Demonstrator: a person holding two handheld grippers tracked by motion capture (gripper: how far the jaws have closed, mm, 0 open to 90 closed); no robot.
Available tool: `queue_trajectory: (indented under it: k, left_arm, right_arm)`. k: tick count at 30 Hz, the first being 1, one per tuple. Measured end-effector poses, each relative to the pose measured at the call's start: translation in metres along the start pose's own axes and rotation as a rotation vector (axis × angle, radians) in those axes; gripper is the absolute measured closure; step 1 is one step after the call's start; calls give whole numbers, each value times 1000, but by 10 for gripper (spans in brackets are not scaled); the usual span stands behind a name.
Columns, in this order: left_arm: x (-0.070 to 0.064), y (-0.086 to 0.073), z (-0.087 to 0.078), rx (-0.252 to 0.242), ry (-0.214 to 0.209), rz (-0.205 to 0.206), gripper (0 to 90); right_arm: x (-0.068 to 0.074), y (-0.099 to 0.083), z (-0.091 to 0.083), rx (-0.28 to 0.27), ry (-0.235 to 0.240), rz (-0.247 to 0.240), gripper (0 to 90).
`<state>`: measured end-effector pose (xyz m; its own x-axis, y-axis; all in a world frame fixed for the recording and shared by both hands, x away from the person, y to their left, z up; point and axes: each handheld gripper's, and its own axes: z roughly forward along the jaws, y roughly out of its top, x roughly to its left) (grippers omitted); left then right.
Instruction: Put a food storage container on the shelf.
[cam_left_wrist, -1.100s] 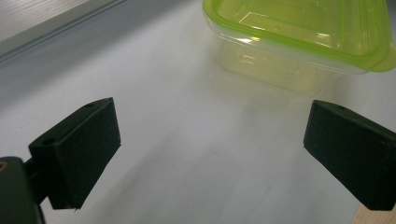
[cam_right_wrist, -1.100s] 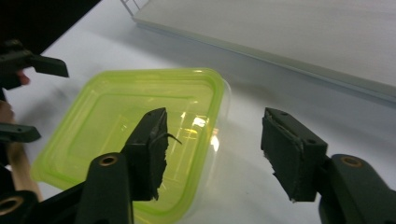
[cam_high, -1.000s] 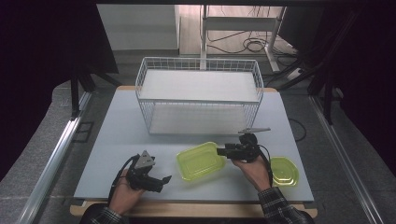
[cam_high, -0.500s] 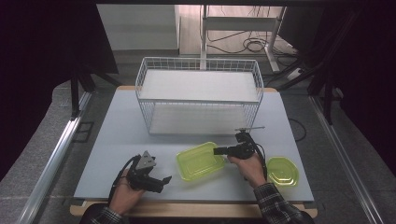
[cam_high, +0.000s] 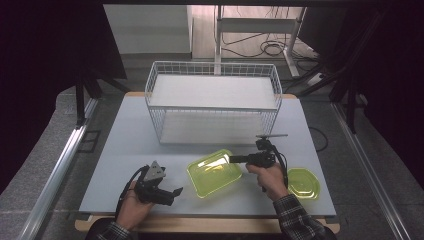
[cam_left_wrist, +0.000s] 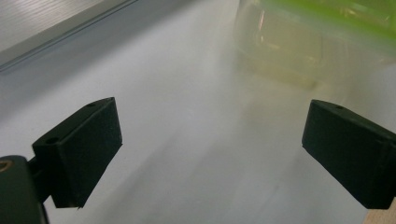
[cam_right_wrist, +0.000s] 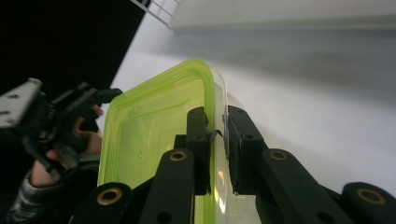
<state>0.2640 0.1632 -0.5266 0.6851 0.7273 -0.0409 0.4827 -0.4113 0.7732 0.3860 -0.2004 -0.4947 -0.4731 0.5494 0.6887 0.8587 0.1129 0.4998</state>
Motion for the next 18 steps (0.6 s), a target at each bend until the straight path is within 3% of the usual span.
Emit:
queue_trajectory:
  k: [18]
  left_arm:
    - [6,-2,0,-19,-9,-13,39]
  right_arm:
    - [24,19,-25,-93,35,-30,798]
